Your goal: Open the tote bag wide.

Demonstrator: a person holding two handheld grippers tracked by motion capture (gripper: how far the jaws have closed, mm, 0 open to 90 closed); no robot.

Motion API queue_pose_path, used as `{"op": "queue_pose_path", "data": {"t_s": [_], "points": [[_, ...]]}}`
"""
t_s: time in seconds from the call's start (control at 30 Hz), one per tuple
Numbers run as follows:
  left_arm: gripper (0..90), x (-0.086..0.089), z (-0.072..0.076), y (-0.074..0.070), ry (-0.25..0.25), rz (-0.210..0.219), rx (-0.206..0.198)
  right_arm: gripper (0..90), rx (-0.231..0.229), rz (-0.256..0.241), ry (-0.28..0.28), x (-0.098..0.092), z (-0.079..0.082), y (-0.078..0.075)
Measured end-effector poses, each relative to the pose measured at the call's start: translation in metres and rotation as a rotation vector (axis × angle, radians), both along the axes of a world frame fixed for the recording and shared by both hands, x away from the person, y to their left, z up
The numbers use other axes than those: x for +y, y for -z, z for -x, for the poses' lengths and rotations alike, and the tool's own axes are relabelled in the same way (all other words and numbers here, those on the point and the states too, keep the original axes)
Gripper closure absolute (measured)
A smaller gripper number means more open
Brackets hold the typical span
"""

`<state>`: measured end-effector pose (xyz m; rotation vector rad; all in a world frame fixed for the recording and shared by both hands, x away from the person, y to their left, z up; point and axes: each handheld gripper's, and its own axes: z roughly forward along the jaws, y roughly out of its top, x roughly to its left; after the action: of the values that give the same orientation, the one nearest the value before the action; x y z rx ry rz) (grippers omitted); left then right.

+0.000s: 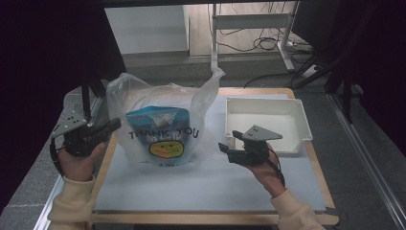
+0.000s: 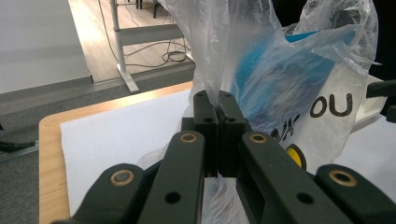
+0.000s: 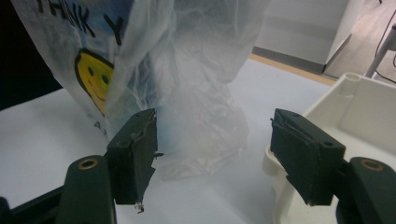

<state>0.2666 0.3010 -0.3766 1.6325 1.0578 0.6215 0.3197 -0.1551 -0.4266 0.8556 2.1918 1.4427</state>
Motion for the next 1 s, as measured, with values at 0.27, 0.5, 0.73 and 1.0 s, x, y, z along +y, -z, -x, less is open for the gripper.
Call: {"op": "queue_pose_path", "data": {"t_s": [0.27,0.5,0.73,1.0], "points": [[89.7,0.000,0.000,0.000,-0.004,-0.002,0.002,32.4,-0.020,-0.024,-0.027,0.009,-0.004,-0.019],[89.7,-0.002,-0.001,0.000,0.001,-0.003,0.002,33.3,-0.035,-0.024,-0.056,0.026,-0.009,-0.036],[89.7,0.001,0.000,0.000,-0.001,0.003,0.004,36.3,-0.030,-0.026,-0.055,0.039,-0.017,-0.046],[89.8,0.004,0.000,0.000,-0.005,0.009,0.003,37.3,-0.028,-0.016,-0.075,0.057,-0.021,-0.054]]}}
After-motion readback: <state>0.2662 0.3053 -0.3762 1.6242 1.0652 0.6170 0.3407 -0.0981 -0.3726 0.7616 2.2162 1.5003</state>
